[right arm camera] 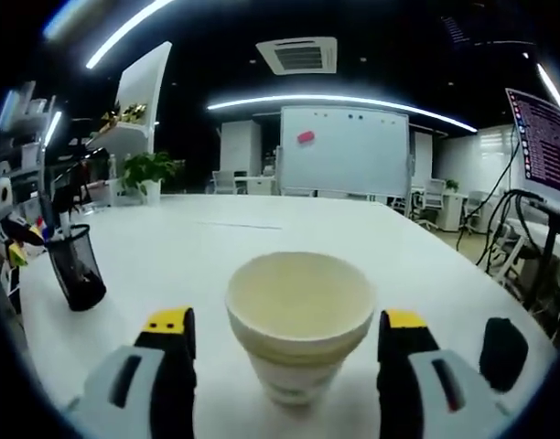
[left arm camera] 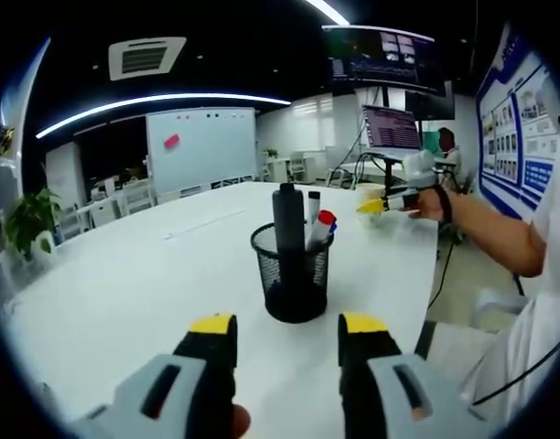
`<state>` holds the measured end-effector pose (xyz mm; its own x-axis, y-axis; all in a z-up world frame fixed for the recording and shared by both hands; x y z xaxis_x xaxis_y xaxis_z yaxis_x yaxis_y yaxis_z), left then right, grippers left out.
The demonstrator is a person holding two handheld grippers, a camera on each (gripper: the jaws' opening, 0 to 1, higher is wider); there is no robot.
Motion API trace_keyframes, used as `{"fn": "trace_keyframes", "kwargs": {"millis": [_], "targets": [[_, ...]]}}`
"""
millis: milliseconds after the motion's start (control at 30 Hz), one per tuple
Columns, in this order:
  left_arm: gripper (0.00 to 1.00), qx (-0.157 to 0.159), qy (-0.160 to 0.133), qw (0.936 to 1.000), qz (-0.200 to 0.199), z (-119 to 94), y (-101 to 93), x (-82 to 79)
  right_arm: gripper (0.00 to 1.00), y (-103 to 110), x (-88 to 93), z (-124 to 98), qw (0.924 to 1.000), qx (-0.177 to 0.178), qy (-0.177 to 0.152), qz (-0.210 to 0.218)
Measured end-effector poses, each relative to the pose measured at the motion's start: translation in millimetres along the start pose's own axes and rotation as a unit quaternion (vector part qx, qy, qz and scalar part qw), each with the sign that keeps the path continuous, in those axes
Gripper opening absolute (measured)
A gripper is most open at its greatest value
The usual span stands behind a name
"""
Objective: Place the scattered laser pointers and whiteboard markers into the pen holder and stack the scattered paper cups together
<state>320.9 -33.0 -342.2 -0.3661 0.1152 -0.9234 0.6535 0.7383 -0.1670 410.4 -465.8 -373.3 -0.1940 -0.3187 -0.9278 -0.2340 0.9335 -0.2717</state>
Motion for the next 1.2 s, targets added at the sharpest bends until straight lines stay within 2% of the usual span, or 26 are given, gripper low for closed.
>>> {"fn": "trace_keyframes", "kwargs": {"millis": [533, 1200], "targets": [[0.45, 0.0, 0.002, 1.0, 0.002, 0.1, -1.3, 0.2, 0.81, 4.9, 2.5, -2.4, 1.0, 0.002, 0.002, 0.002], [0.45, 0.0, 0.003, 1.0, 0.001, 0.0, -0.9, 2.5, 0.78, -6.6, 10.7, -7.4, 0.9992, 0.033, 0.004, 0.021]]}}
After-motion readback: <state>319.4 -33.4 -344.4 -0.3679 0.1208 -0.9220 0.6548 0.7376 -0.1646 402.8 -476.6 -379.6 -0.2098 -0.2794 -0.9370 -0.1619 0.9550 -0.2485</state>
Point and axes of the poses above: the point that each gripper's makers call its tool centre point, and the gripper's own axes: z roughly forward along the fingers, y roughly to its left, x roughly out of its underside, the point moved 7 cm from there along -z, roughly backward along the fingers, and after that the axes turned 14 degrees about -z, right-handed, at the moved point
